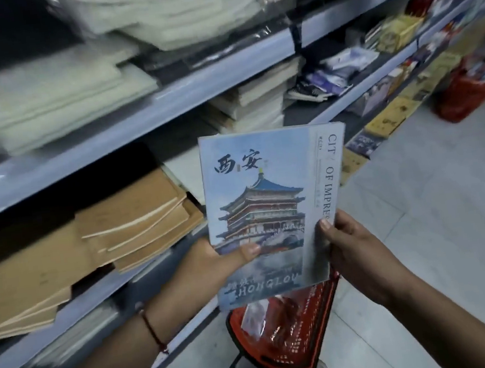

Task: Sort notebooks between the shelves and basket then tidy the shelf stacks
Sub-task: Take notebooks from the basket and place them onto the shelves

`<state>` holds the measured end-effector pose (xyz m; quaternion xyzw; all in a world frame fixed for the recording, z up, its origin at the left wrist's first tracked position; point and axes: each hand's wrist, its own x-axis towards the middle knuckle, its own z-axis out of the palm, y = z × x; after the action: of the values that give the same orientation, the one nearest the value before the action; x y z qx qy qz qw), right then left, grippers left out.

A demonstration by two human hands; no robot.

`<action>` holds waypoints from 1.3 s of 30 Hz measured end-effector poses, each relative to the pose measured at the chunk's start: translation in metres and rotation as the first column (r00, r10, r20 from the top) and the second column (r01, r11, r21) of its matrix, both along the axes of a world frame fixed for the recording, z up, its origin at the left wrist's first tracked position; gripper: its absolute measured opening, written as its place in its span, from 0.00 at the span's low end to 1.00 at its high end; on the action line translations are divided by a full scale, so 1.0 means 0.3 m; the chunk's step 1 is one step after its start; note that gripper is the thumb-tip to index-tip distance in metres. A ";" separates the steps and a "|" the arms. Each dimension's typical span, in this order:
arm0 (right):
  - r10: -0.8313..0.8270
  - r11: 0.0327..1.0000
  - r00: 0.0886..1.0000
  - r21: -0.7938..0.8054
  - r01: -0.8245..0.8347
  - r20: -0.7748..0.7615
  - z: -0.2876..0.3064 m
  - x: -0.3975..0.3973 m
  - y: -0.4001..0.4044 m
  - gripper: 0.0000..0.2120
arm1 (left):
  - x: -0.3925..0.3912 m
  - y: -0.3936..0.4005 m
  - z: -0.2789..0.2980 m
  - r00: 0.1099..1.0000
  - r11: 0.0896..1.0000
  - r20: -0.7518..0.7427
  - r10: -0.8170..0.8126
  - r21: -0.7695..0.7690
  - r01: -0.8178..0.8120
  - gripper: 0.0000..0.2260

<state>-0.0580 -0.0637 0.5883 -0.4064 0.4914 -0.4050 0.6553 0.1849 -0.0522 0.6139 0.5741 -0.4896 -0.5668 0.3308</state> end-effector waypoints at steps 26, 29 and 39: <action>0.558 0.587 0.786 -0.544 -0.600 -0.265 0.943 0.930 0.329 0.19 | 0.792 0.709 0.802 0.658 0.456 -0.502 0.561 -0.476 -0.752 0.38; 0.587 0.463 0.733 -0.601 -0.651 -0.342 1.034 1.045 0.385 0.21 | 0.876 0.803 0.862 0.579 0.375 -0.528 0.621 -0.448 -0.811 0.39; 0.624 0.518 0.762 -0.637 -0.571 -0.175 1.267 1.403 0.471 0.15 | 1.115 0.981 1.158 0.554 0.448 -0.435 0.710 -0.328 -0.832 0.16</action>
<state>0.3629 0.0775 0.9683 -0.7369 0.1215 -0.3155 0.5854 0.5193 0.2421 0.9613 0.5555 -0.2576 -0.2676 0.7439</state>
